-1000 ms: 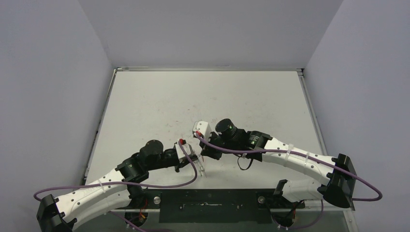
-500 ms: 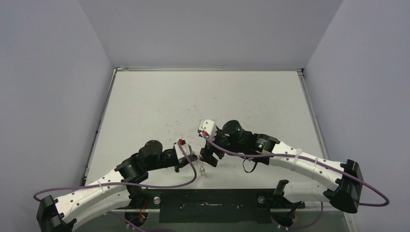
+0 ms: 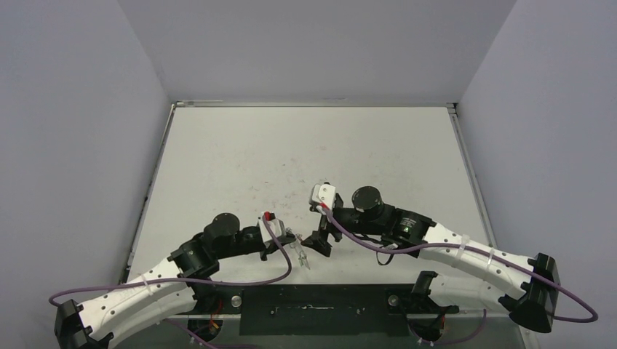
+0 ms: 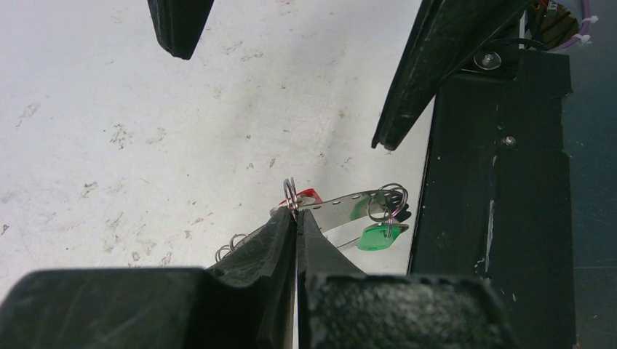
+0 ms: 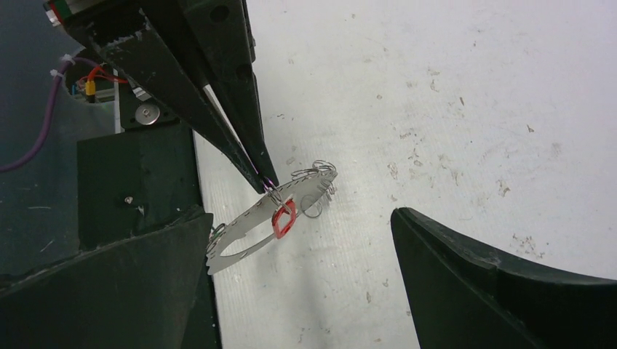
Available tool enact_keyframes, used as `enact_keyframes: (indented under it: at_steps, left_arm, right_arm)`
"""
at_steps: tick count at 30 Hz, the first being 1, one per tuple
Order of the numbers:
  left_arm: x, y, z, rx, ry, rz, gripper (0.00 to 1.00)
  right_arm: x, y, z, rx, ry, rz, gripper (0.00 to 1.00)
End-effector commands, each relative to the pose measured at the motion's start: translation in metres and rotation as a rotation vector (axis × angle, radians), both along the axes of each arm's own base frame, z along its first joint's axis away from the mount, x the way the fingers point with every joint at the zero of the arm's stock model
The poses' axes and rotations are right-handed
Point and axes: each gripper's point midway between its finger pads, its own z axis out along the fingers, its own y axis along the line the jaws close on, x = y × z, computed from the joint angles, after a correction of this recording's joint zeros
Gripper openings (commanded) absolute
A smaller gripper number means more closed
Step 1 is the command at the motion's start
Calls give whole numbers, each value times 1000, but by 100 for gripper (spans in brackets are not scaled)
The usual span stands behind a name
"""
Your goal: Put the keys on the keyring
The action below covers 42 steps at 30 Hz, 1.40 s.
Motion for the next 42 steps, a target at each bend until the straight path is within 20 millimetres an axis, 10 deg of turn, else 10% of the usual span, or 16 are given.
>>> enact_keyframes:
  at_steps: [1, 10, 27, 42]
  left_arm:
    - [-6, -5, 19, -59, -62, -57, 0]
    - [-16, -11, 23, -91, -80, -131, 0]
    - [-19, -13, 27, -112, -104, -160, 0]
    - [-20, -14, 27, -112, -100, -165, 0]
  right_arm:
    - [7, 6, 15, 119, -75, 5, 100]
    - [-7, 7, 17, 260, -244, 142, 99]
    - [-26, 12, -12, 179, -223, 308, 35]
    - [-26, 25, -18, 173, -166, 333, 35]
